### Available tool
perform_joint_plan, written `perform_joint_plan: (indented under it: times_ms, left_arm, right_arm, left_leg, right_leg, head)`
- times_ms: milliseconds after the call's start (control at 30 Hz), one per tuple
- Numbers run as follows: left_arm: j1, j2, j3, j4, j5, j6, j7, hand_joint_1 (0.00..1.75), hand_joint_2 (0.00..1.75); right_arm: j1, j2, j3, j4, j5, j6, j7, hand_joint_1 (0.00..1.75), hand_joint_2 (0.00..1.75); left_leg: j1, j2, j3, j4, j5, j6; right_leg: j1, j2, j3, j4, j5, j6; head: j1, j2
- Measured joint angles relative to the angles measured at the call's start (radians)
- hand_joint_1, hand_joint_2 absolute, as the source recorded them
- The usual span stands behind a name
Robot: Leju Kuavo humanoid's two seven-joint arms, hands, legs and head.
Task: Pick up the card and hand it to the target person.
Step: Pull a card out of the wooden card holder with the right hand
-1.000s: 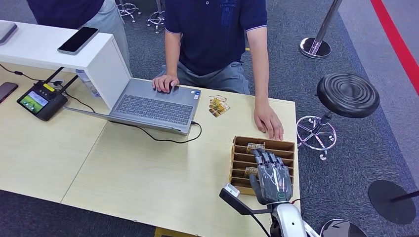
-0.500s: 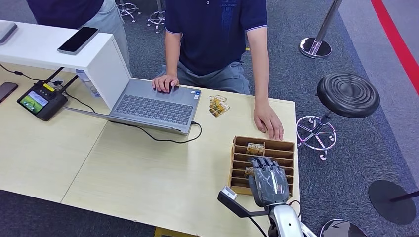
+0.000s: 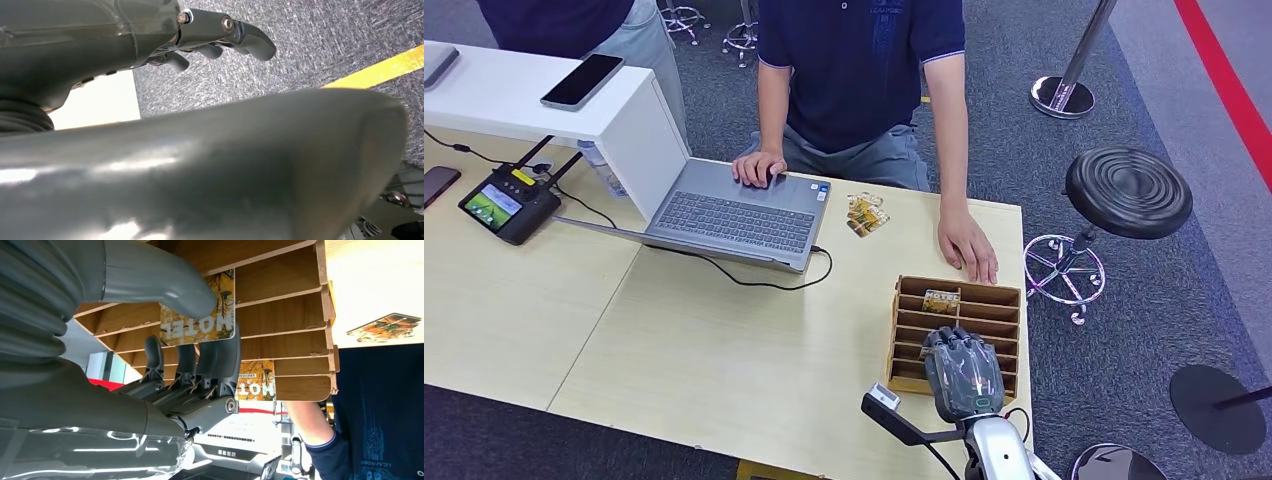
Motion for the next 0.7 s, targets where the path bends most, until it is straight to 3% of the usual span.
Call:
perform_joint_plan:
  times_ms: [200, 433, 567, 700]
  left_arm:
    - [0.0, 0.0, -0.001, 0.0, 0.0, 0.0, 0.001, 0.0, 0.0]
    - [0.0, 0.0, -0.001, 0.0, 0.007, 0.001, -0.018, 0.0, 0.0]
    - [0.0, 0.0, -0.001, 0.0, 0.017, 0.017, -0.079, 0.0, 1.75]
    - [0.0, 0.0, -0.001, 0.0, 0.022, 0.022, -0.102, 0.0, 1.75]
  right_arm:
    - [-0.002, 0.0, 0.001, 0.002, 0.0, -0.002, 0.005, 1.23, 1.75]
    - [-0.004, 0.0, 0.01, 0.003, 0.001, -0.008, 0.01, 1.54, 1.75]
    - [-0.005, 0.0, 0.012, 0.003, 0.002, -0.012, 0.014, 1.64, 1.75]
    - [-0.006, 0.0, 0.012, 0.003, 0.004, -0.014, 0.015, 1.64, 1.75]
  left_leg:
    - [0.0, 0.0, 0.0, 0.0, 0.0, 0.0]
    - [0.0, 0.0, 0.0, 0.0, 0.0, 0.0]
    - [0.0, 0.0, 0.0, 0.0, 0.0, 0.0]
    - [0.0, 0.0, 0.001, 0.0, 0.0, 0.0]
  right_leg:
    - [0.0, 0.0, 0.0, 0.0, 0.0, 0.0]
    - [0.0, 0.0, 0.0, 0.0, 0.0, 0.0]
    - [0.0, 0.0, 0.0, 0.0, 0.0, 0.0]
    - [0.0, 0.0, 0.0, 0.0, 0.0, 0.0]
  head:
    - [0.0, 0.0]
    - [0.0, 0.0]
    - [0.0, 0.0]
    - [0.0, 0.0]
